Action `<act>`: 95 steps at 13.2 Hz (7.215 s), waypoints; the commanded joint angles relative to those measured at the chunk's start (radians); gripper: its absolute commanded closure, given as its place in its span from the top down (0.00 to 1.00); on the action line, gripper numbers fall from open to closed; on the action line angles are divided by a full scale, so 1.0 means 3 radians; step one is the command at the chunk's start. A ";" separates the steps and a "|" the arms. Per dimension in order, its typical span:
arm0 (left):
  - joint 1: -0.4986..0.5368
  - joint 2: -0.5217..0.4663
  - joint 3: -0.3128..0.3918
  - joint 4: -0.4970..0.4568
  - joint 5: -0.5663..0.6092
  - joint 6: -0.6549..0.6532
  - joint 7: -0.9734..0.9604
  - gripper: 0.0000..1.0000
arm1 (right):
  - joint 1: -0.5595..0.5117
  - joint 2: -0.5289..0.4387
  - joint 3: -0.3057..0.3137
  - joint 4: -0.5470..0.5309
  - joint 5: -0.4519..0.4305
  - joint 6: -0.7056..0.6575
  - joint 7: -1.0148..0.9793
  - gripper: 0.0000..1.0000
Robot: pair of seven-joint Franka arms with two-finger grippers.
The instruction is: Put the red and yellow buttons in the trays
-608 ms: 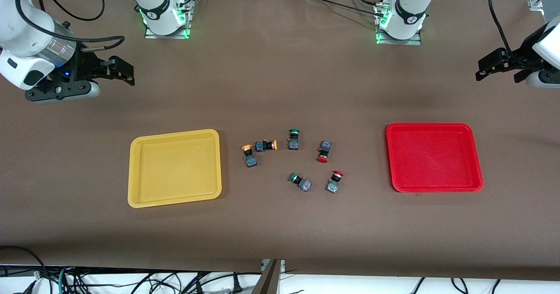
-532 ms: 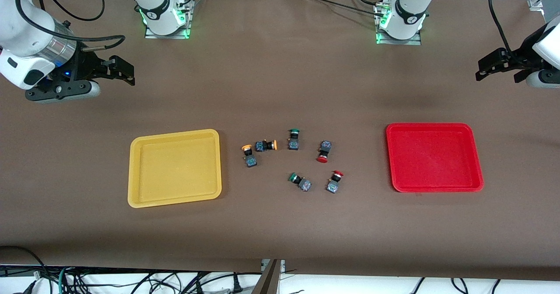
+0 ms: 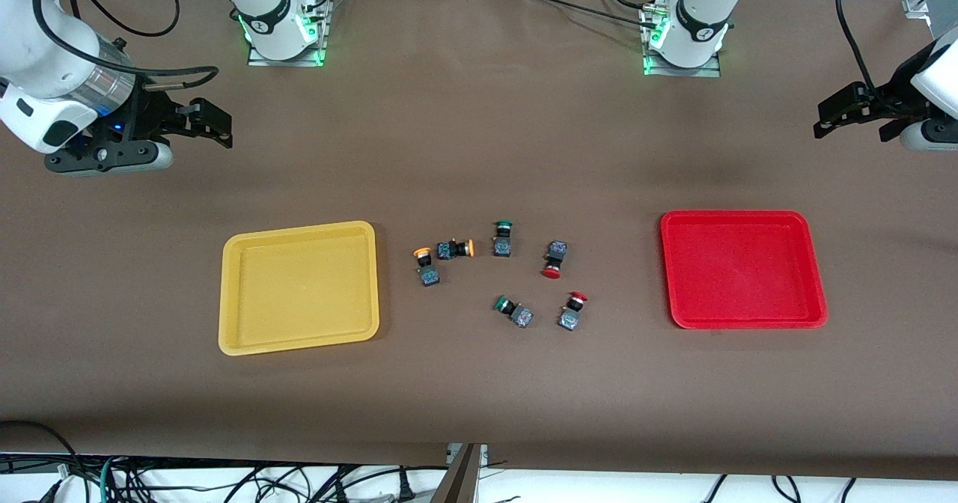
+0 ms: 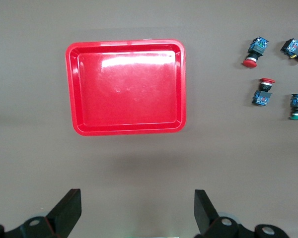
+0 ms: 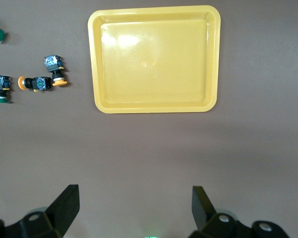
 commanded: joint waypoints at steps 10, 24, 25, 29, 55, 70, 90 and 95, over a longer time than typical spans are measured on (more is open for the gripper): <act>0.0034 0.0041 0.0007 0.0086 -0.0019 -0.0109 -0.0024 1.00 | 0.1008 0.1522 0.0028 0.0056 0.0036 0.1554 0.0792 1.00; -0.0886 0.2045 -0.0182 0.0254 -0.0183 0.2098 -0.0090 1.00 | 0.1224 0.2608 0.0023 0.0358 0.0031 0.2885 0.0802 0.85; -0.1003 0.2056 -0.0177 0.0254 -0.0163 0.2125 -0.0146 1.00 | 0.1224 0.2634 0.0018 0.0358 0.0026 0.2936 0.0802 0.79; -0.1183 0.2504 -0.0146 0.0504 0.0210 0.2558 0.0067 1.00 | 0.1214 0.2644 0.0018 0.0358 0.0031 0.2917 0.0787 0.56; -0.1128 0.2312 0.0037 0.0490 0.0241 0.1827 0.0462 0.00 | 0.0799 0.2169 -0.0304 0.0613 0.0169 0.1373 0.0840 0.98; -0.0314 0.2240 -0.0288 0.0438 0.0231 0.1579 0.1296 1.00 | 0.1612 0.2572 -0.0069 0.0286 0.0798 0.2630 0.3947 0.98; -0.1372 0.2659 -0.0601 -0.0124 0.1100 0.3117 -0.2018 1.00 | 0.1541 0.2583 -0.0100 0.0266 0.0798 0.2706 0.3814 0.99; -0.1393 0.2659 -0.0591 -0.0119 0.1106 0.3123 -0.2003 0.21 | 0.1495 0.2547 -0.0100 0.0260 0.0762 0.2560 0.3386 0.33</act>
